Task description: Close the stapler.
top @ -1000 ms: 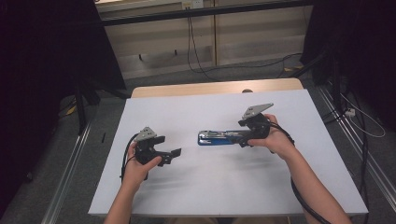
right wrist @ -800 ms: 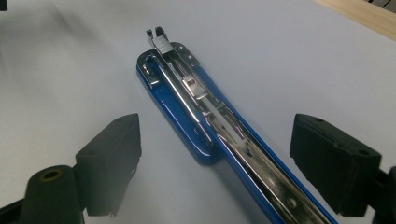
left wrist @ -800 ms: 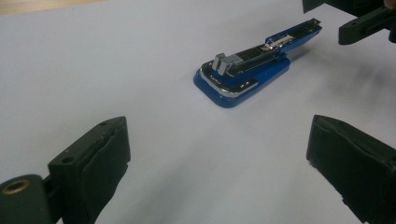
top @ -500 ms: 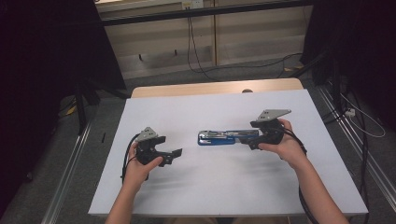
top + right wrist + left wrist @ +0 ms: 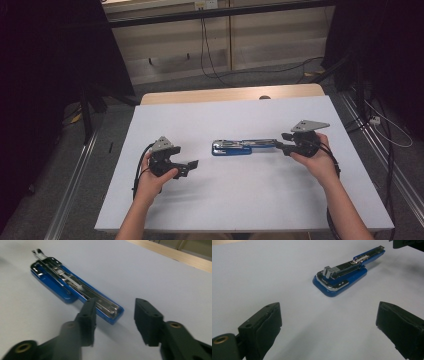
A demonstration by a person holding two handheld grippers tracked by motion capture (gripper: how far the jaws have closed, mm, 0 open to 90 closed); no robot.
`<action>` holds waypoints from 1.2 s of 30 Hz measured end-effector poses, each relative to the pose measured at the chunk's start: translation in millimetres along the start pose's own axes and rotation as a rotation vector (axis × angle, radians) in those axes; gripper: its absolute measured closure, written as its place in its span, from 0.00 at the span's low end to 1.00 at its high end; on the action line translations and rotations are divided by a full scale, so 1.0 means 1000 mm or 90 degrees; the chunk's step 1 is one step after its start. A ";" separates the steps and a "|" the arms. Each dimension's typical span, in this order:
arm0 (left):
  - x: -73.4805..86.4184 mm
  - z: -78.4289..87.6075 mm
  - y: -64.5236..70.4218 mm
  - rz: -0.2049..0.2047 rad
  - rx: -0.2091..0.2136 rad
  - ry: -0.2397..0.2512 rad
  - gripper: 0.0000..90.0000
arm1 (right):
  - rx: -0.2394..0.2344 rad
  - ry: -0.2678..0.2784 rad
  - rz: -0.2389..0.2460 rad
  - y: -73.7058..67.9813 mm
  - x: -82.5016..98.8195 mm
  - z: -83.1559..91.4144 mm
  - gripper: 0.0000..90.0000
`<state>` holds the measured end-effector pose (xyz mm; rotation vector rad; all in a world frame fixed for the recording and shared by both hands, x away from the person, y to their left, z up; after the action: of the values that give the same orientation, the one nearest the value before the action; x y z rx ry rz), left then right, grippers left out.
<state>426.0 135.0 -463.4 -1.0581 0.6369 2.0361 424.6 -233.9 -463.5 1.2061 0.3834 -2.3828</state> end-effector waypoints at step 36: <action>-0.004 -0.055 0.002 -0.003 -0.025 -0.032 0.97 | -0.007 -0.090 -0.018 0.001 0.027 -0.026 1.00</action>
<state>451.4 93.5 -489.2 -1.0273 0.5710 2.0718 428.4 -230.7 -500.6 1.0265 0.3693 -2.4698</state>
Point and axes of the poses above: each handheld gripper's, and its own axes: z roughly backward along the jaws, x roughly out of its underside, y roughly to its right, the point moved 6 cm from there along -z, roughly forward along the jaws, and after that the axes turned 5 degrees about -z, right-handed, at the moved point
